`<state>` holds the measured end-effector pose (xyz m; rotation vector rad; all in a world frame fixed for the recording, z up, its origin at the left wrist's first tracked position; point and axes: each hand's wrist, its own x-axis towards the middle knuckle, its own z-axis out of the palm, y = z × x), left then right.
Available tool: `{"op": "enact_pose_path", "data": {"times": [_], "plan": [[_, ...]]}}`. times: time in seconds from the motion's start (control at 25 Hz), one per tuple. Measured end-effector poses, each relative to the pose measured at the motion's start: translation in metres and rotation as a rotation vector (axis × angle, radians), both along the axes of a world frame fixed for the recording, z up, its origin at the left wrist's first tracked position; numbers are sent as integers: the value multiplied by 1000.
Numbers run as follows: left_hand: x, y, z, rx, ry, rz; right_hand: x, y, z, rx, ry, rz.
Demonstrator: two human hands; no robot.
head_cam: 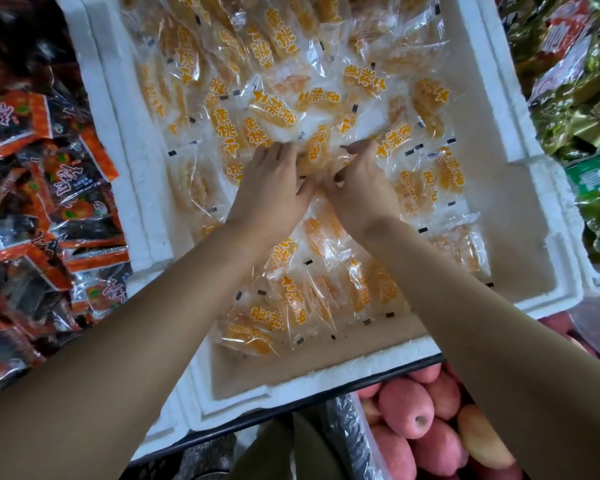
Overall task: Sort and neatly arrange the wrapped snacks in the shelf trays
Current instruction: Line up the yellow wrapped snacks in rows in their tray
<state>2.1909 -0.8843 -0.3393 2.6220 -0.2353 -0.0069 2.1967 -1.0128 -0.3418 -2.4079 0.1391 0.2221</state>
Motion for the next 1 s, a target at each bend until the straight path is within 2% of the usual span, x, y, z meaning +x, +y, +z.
{"op": "enact_pose_path", "data": {"times": [0.12,0.24,0.4,0.52,0.64,0.76,0.88,1.0], "plan": [[14,-15,8,-170,200,99,4,4,-1,78,-20,-44],[21,-28,12,-282,295,263,3,3,-3,175,-58,-92],[38,-33,13,-523,376,524,4,0,-5,87,-60,-39],[40,-21,15,-568,348,544,6,-1,-7,100,-73,-9],[20,-1,25,-562,236,549,7,5,-7,93,-61,51],[-11,21,30,-644,159,603,11,11,1,91,-67,30],[-34,40,34,-706,143,707,6,11,16,128,-219,25],[-48,49,36,-738,175,712,-17,9,36,132,-314,198]]}}
